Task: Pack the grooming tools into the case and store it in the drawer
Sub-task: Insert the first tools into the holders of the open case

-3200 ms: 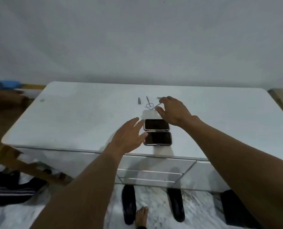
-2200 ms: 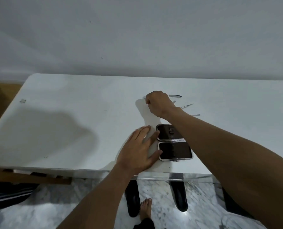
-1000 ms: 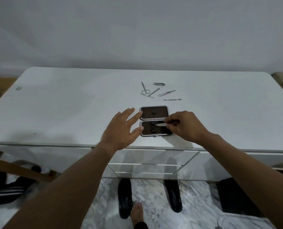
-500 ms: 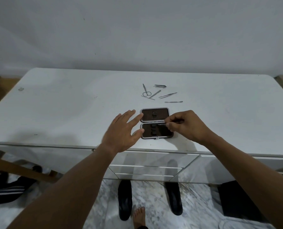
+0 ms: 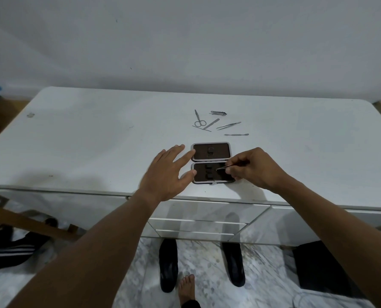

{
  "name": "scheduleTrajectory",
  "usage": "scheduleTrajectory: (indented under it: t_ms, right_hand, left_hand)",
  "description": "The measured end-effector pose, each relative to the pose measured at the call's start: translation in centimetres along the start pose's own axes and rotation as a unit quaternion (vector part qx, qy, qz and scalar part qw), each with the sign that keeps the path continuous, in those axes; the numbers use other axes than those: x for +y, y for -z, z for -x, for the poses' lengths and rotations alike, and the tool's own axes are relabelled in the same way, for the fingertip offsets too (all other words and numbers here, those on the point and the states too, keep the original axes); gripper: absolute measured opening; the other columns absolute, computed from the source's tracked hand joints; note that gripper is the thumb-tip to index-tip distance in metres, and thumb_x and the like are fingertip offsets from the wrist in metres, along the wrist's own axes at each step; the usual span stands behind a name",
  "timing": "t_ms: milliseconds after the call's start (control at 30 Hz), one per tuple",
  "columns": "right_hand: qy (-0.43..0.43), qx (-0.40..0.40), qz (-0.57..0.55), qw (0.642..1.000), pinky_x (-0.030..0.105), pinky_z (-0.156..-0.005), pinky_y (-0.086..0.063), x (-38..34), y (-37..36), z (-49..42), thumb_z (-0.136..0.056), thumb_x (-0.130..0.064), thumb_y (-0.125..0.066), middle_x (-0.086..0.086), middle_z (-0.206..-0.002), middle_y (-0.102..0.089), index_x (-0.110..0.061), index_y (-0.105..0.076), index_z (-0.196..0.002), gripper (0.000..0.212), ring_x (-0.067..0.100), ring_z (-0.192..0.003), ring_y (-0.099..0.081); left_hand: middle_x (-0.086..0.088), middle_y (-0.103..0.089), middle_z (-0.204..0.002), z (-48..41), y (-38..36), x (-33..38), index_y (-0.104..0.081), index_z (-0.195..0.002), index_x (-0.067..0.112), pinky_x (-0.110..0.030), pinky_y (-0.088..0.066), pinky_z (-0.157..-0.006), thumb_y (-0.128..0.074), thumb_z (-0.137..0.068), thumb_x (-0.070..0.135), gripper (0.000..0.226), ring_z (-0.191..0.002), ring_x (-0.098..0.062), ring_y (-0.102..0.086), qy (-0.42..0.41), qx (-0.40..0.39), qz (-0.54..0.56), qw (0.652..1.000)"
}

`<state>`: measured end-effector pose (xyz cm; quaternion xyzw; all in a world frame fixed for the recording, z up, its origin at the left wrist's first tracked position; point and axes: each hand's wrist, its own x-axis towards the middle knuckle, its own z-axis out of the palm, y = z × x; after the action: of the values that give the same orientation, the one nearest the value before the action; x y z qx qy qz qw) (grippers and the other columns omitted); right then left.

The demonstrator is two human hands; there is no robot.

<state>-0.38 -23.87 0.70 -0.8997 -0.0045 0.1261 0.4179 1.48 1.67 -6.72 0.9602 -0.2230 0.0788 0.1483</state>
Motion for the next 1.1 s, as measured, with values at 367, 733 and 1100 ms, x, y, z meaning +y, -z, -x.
scheduleTrajectory:
  t_ms: [367, 733, 1100]
  right_hand:
    - [0.034, -0.040, 0.102, 0.993, 0.019, -0.068, -0.056, -0.7, -0.3, -0.1, -0.088, -0.020, -0.066, 0.007, -0.072, -0.075, -0.017, -0.074, -0.090, 0.008, 0.016, -0.060, -0.071]
    - [0.145, -0.019, 0.238, 0.960, 0.030, -0.071, -0.048, -1.4, -2.0, -0.4, -0.086, -0.027, -0.067, 0.004, -0.090, -0.074, -0.018, -0.076, -0.092, 0.014, 0.024, -0.079, -0.064]
    - [0.211, -0.009, 0.269, 0.940, 0.035, -0.072, -0.051, -1.3, -2.6, -0.3, -0.088, -0.020, -0.062, 0.007, -0.088, -0.071, -0.012, -0.075, -0.089, 0.016, 0.026, -0.081, -0.064]
  left_hand:
    - [-0.001, -0.032, -0.154, -0.1, 0.0, 0.0, -0.030, -0.147, 0.034, -0.035, -0.012, -0.116, -0.038, -0.095, 0.054, 0.056, -0.143, -0.016, -0.023, 0.003, 0.002, 0.001, 1.000]
    - [-0.001, -0.031, -0.155, -0.1, 0.1, 0.1, -0.030, -0.147, 0.034, -0.036, -0.013, -0.116, -0.038, -0.095, 0.053, 0.057, -0.143, -0.015, -0.022, 0.004, 0.002, 0.008, 1.000]
    - [-0.001, -0.033, -0.154, -0.2, 0.0, 0.0, -0.032, -0.147, 0.034, -0.037, -0.015, -0.116, -0.039, -0.094, 0.053, 0.056, -0.142, -0.015, -0.024, 0.002, 0.006, 0.008, 1.000]
